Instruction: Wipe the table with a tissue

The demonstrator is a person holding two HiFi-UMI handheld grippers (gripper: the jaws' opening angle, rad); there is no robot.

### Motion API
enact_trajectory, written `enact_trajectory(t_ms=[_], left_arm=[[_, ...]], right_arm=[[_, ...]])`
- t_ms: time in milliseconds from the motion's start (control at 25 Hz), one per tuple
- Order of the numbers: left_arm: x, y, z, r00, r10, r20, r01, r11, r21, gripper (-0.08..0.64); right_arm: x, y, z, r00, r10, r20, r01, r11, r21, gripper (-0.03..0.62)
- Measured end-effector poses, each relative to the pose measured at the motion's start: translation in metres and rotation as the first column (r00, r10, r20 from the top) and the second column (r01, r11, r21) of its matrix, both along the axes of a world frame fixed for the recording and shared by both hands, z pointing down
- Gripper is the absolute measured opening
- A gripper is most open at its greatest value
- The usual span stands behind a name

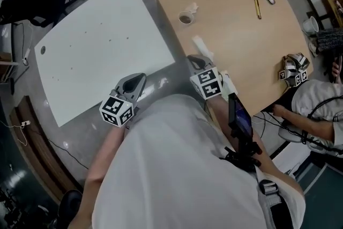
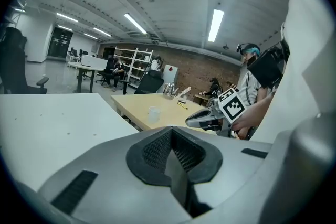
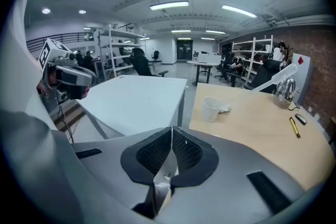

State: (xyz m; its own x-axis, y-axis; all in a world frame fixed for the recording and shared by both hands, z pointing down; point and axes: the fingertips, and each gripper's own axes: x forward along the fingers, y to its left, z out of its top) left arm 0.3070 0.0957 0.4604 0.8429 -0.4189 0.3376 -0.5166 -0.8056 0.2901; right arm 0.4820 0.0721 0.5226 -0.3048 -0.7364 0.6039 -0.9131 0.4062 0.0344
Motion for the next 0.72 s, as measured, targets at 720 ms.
enact_trajectory(t_ms=[720], left_arm=[[0.014,-0.028,0.017,0.999,-0.014,0.041,0.016,0.998,-0.059,0.005]], right_arm=[[0.093,-0.019,0.068,0.95,-0.01,-0.312,-0.078,0.961,-0.267,0.117]])
